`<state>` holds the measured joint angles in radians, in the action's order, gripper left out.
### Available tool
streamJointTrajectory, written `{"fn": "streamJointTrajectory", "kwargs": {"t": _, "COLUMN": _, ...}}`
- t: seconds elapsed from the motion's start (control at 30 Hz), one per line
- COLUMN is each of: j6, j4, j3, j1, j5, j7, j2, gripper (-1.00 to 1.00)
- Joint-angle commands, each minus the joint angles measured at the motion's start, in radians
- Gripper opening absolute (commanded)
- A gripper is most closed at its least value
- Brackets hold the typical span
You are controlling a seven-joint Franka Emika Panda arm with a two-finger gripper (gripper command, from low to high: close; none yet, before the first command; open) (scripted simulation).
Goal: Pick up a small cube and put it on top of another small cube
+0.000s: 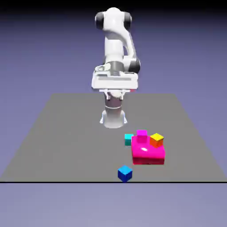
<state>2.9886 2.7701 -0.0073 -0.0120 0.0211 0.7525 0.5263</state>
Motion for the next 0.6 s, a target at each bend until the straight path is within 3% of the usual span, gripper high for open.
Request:
{"fn": "streamJointTrajectory", "kwargs": {"t": 0.0, "j6": -0.04, "j4": -0.033, "j3": -0.006, "j1": 0.0, "j5": 0.018, "j7": 0.01, "j2": -0.036, "gripper": 0.0}}
{"fn": "streamJointTrajectory", "kwargs": {"t": 0.57, "j6": -0.722, "j4": -0.596, "j3": -0.109, "j1": 0.0, "j5": 0.315, "j7": 0.172, "j2": -0.652, "gripper": 0.0}}
